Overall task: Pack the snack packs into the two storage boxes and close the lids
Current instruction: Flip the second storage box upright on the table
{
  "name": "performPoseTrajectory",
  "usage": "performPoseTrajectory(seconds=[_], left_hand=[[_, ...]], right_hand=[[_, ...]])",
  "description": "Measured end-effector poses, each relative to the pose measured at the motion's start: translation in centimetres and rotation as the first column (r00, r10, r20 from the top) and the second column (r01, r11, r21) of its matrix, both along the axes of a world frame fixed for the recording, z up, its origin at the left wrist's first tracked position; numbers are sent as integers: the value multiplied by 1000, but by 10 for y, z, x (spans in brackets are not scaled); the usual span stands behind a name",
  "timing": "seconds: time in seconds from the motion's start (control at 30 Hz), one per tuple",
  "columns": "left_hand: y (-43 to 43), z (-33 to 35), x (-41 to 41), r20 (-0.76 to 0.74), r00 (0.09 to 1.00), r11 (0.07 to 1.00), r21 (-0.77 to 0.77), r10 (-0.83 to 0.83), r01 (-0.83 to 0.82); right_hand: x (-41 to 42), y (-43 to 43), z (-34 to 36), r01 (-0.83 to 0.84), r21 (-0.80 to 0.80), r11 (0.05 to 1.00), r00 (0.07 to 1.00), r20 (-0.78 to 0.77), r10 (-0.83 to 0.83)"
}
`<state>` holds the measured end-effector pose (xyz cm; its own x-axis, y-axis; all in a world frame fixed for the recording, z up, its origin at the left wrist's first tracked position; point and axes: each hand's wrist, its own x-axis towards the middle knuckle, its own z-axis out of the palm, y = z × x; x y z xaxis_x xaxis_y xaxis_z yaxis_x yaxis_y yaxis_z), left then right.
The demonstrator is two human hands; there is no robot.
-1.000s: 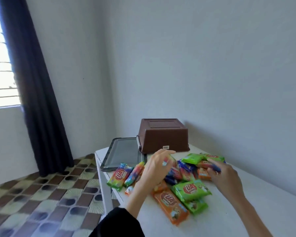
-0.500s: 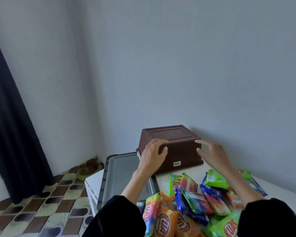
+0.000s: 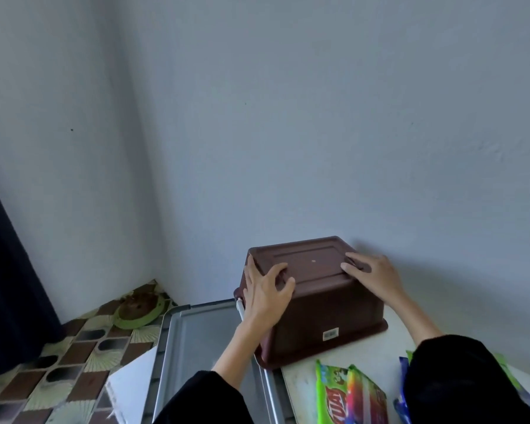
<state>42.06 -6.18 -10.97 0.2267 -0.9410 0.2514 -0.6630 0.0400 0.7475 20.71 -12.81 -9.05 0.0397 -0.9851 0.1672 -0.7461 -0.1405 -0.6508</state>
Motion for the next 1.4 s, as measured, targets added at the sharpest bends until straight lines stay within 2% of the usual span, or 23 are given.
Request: performPoseTrajectory(seconds=[0.1, 0.2, 0.4, 0.6, 0.73, 0.87, 1.07, 1.27, 1.4], left_hand=[[-1, 0, -4, -112, 994, 998, 57, -9, 16], [-4, 3, -4, -174, 985, 998, 49, -21, 30], [0, 35, 6, -191, 970, 986, -105, -150, 132], [24, 73, -16, -157, 910, 916, -193, -384, 353], [47, 82, -55, -114, 837, 839, -185, -536, 512], [78, 81, -105, -101, 728, 733, -163, -678, 660], [136, 80, -186, -92, 542, 549, -147, -836, 822], [195, 66, -250, -86, 415, 423, -136, -906, 896], [241, 48, -292, -96, 409, 418, -107, -907, 902]], right_hand=[[0, 6, -1, -1, 11, 1000, 989, 146, -1], [3, 16, -1, 33, -6, 999, 972, 234, -30], [2, 58, 28, 122, -144, 982, 959, 273, -79], [-22, 129, 62, 329, -237, 914, 929, 255, -268], [-51, 191, 66, 473, -220, 853, 876, 227, -426], [-82, 258, 64, 644, -209, 736, 762, 263, -592], [-127, 360, 60, 805, -192, 562, 594, 284, -753], [-169, 441, 48, 877, -175, 447, 480, 284, -830], [-210, 489, 32, 883, -163, 441, 469, 257, -845]])
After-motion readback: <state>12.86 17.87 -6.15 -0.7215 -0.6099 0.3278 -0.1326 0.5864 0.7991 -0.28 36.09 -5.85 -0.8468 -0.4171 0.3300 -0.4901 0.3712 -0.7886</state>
